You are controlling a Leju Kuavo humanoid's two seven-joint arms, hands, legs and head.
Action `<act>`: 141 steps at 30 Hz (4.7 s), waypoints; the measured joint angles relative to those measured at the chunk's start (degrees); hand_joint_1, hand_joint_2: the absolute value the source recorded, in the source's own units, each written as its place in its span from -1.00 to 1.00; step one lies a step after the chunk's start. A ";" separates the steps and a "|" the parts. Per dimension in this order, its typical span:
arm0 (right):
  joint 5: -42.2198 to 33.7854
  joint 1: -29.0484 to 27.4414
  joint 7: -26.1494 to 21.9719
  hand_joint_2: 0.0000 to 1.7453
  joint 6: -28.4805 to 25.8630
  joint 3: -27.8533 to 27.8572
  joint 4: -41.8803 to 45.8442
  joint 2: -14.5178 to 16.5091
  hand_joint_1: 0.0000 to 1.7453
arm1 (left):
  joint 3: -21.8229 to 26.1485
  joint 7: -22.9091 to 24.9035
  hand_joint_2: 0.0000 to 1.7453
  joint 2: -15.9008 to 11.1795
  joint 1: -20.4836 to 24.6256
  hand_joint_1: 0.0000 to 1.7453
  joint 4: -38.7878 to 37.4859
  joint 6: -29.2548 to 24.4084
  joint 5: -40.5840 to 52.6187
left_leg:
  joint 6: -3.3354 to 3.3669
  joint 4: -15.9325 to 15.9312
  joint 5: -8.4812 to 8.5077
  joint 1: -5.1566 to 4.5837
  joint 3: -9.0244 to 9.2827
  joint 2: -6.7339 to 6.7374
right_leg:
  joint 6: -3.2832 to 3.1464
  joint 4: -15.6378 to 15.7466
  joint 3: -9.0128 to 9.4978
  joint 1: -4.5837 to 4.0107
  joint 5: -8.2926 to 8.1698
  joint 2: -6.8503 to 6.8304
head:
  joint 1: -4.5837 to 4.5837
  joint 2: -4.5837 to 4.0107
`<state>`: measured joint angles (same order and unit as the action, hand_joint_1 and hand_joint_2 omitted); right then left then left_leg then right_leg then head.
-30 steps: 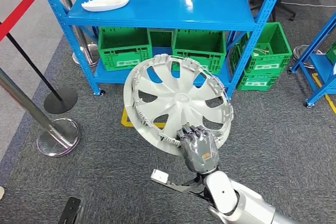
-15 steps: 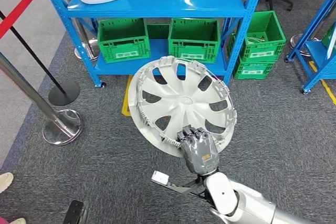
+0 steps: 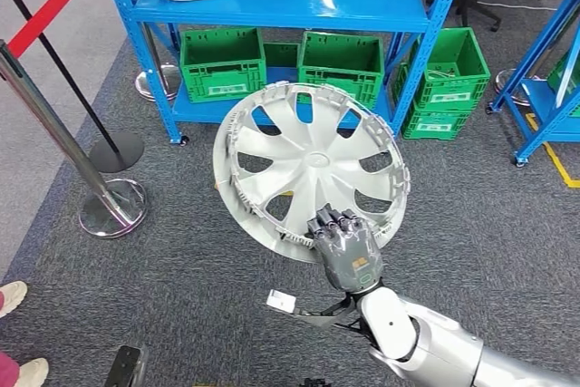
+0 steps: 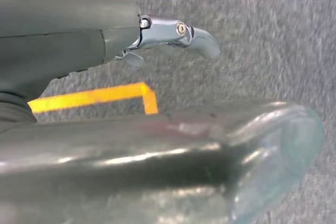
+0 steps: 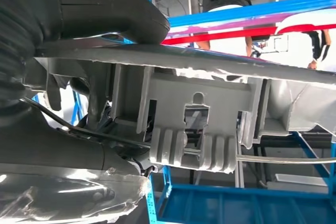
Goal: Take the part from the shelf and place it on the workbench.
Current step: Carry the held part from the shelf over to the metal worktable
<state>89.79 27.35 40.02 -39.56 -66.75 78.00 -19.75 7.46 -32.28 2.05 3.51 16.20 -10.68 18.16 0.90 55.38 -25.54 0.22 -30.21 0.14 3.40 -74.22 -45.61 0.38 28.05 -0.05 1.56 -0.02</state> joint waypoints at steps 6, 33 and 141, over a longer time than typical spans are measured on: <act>0.02 1.57 0.00 1.00 0.15 -0.72 1.15 -1.05 1.00 | 0.07 -0.01 -1.00 0.11 -0.10 -1.00 0.00 0.03 0.38 | -0.72 0.55 1.67 -0.45 -2.08 -0.14 | -0.86 16.77 12.93 -0.02 -3.44 0.14 | -0.12 0.00; -0.01 2.71 0.05 1.00 3.91 -0.90 4.55 -3.23 1.00 | 0.50 0.17 -1.00 0.27 -0.15 -1.00 0.00 0.04 1.36 | -1.64 0.59 4.96 0.76 -5.56 -4.70 | 0.90 14.04 12.60 0.96 -1.32 3.17 | 0.46 0.00; -0.05 -1.59 0.08 1.00 12.64 4.17 19.69 -11.99 1.00 | -2.81 9.08 -1.00 -4.48 -1.25 -1.00 -0.72 2.09 14.84 | -1.86 3.32 2.47 -0.32 -5.92 4.00 | -1.81 16.18 13.19 -0.74 -1.95 -5.55 | -1.63 0.00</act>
<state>89.74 25.76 40.10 -26.92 -62.58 97.69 -31.74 4.65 -23.21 -2.42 2.27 15.47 -8.60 33.00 -0.97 58.70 -23.06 -0.10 -36.13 4.15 1.59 -58.04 -32.42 -0.36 26.10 -5.60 -0.07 -0.02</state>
